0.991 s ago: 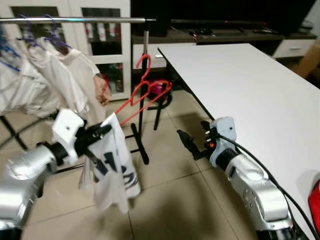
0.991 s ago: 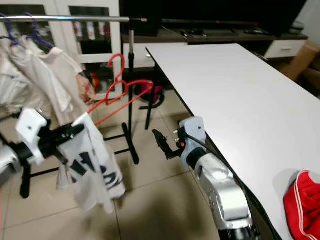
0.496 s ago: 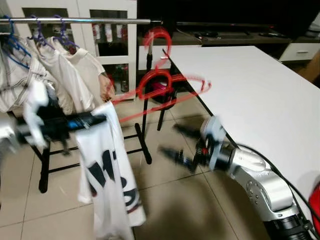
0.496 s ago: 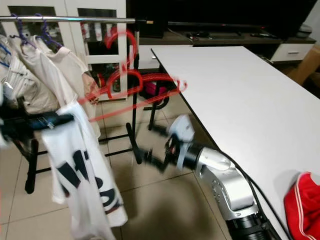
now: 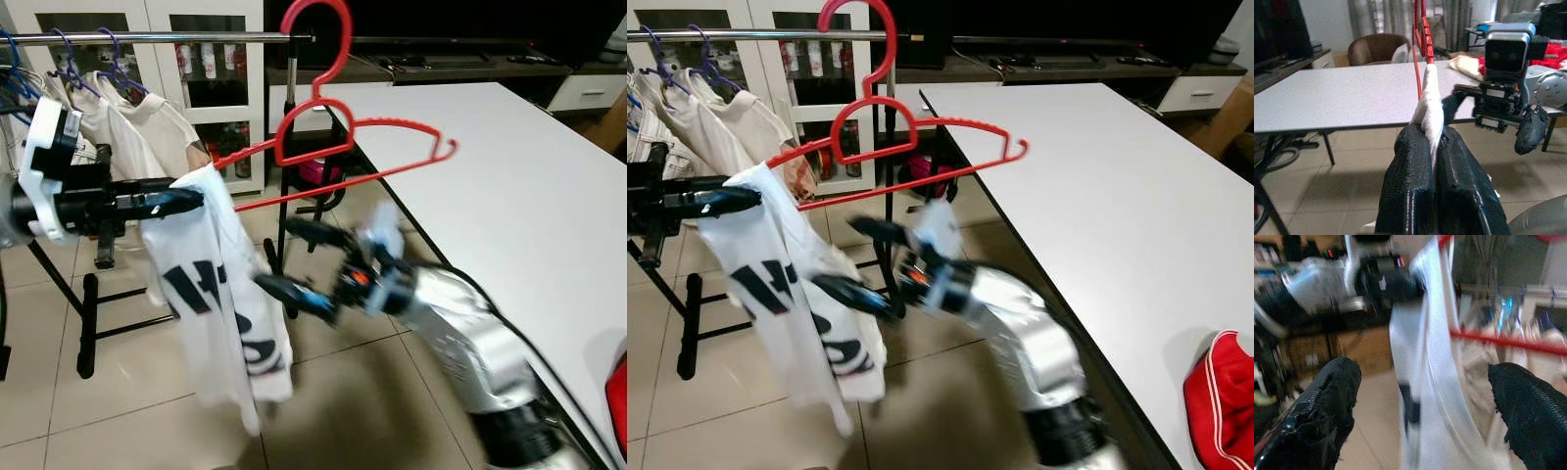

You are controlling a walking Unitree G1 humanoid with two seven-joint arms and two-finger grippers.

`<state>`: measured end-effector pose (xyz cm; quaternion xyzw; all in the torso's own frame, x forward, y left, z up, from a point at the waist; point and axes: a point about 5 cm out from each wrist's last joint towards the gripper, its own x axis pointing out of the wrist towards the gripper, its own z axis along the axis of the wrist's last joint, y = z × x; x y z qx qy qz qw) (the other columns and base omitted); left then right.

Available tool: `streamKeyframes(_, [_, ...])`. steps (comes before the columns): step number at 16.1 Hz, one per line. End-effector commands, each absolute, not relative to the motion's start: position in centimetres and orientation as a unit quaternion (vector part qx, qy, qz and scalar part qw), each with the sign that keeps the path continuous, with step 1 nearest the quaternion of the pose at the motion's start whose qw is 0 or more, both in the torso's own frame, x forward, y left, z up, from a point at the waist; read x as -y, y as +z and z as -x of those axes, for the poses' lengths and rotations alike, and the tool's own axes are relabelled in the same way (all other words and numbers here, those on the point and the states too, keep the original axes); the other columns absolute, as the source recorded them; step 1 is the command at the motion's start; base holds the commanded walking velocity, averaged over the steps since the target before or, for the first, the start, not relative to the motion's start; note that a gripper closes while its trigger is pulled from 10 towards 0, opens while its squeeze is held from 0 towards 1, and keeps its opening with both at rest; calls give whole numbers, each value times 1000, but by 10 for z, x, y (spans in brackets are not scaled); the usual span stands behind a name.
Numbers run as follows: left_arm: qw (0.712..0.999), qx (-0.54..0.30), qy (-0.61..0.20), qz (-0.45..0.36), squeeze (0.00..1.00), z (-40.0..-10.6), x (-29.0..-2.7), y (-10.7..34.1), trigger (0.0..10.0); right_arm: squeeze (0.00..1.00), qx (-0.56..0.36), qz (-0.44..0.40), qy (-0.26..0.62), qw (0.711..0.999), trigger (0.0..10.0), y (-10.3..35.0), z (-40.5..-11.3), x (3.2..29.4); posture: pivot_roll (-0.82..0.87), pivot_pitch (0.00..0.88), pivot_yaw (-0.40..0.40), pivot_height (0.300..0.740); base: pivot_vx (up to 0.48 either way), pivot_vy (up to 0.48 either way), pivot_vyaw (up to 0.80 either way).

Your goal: Hang hanger

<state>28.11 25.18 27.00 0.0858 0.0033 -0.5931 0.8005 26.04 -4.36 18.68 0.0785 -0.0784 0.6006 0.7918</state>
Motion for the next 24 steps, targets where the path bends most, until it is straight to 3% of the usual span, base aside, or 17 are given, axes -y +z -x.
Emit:
streamKeyframes(1, [789, 14, -607, -90, 0, -281, -247, 279, 0, 0, 98, -77, 601, 790, 10000, 195, -261, 42, 53, 24, -71, 740, 0, 0, 0])
streamKeyframes(6, [778, 19, -622, -89, 0, -284, -240, 282, 0, 0, 99, -66, 619, 776, 10000, 195, -258, 35, 57, 35, -87, 740, 0, 0, 0])
streamKeyframes(13, [764, 27, -641, -68, 0, -286, -221, 275, 0, 0, 93, -57, 607, 787, 10000, 191, -263, 27, 59, 39, -80, 740, 0, 0, 0])
streamKeyframes(24, [775, 31, -627, -74, 0, -292, -222, 272, 0, 0, 79, -46, 661, 745, 10000, 183, -244, 34, 56, 20, -69, 740, 0, 0, 0])
